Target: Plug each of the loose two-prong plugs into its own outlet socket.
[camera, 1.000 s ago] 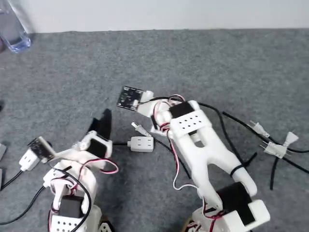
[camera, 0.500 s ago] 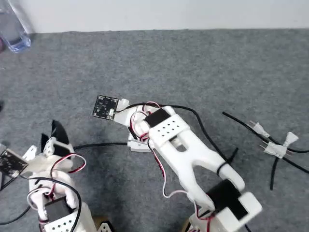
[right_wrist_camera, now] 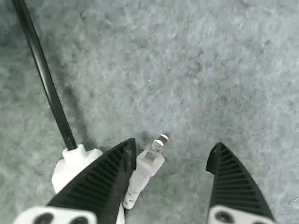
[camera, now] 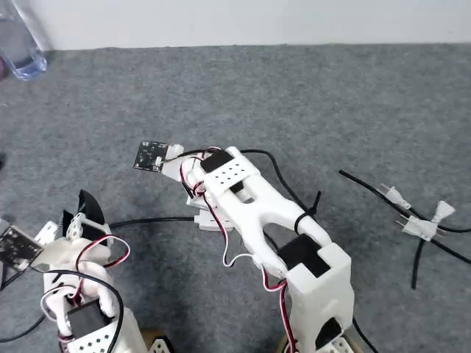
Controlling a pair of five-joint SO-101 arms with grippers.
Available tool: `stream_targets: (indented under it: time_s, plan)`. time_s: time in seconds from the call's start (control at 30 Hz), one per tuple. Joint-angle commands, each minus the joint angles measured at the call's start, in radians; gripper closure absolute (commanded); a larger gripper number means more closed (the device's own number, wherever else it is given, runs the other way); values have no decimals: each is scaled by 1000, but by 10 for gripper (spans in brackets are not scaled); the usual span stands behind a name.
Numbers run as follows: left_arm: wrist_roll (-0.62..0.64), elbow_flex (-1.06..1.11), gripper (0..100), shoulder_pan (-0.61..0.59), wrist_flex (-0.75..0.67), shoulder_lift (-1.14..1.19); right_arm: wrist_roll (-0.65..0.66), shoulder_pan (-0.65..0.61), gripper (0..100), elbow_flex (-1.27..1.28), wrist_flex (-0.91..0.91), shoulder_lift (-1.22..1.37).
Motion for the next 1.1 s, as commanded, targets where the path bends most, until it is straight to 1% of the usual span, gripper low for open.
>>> stream_targets:
  time_s: [0.0,0.07,0.2,0.5,0.87,0.97,1.07]
  plan:
    - [-8,-8,825,-2,6,-11,-11,47,749,-55,18,-8]
    - [-8,-8,825,-2,6,-11,-11,71,749,-54,36,-8]
    - [-8,-8,825,-2,6,-11,-12,74,749,-54,79,19]
    - [-8,-8,825,-2,6,-11,-11,59,750,-55,70,87]
    - [-8,-8,825,-2,5,-11,-6,107,750,-57,111,79]
    - [-8,-8,825,-2,3,-11,-5,104,750,-57,130,47]
    - [-8,-8,825,-2,6,-11,-5,133,750,-26,142,16]
